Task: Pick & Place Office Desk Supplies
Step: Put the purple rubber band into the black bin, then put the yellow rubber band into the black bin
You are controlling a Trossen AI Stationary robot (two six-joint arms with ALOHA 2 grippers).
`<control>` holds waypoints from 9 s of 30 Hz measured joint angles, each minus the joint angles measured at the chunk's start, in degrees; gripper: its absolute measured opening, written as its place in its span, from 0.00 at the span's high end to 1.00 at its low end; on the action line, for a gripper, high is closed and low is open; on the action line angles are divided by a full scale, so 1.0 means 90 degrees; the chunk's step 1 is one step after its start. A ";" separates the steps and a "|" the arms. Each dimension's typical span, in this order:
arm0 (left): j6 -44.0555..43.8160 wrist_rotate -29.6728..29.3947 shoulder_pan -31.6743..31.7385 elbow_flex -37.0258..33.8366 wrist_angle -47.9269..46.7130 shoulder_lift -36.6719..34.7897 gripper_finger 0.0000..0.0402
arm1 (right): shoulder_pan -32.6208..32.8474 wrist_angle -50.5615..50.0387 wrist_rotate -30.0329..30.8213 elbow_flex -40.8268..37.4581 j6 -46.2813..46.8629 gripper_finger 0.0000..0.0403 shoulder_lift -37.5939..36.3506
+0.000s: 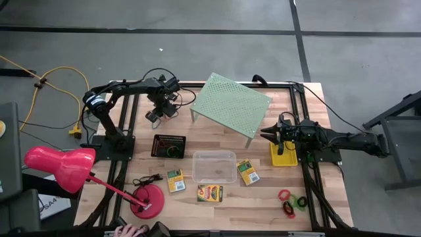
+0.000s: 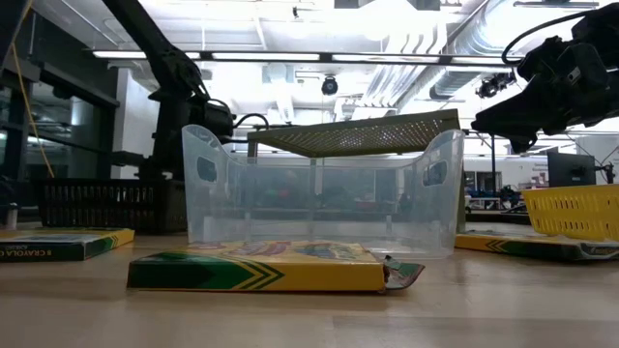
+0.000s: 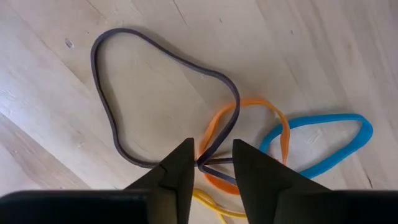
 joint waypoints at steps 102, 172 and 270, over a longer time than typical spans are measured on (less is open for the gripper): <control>-0.0852 -0.3004 -0.1551 0.0151 0.0988 -0.2766 1.00 | 0.0001 -0.0001 0.0001 0.0000 0.0002 0.77 0.0001; -1.0627 -0.1163 -0.7164 0.0143 -0.1408 -0.1956 1.00 | -0.0002 0.0032 0.0005 0.0000 0.0000 0.77 0.0002; -1.0456 -0.1266 -0.3566 0.0056 -0.0959 -0.2052 0.80 | 0.0001 0.0044 0.0000 0.0000 0.0002 0.77 0.0000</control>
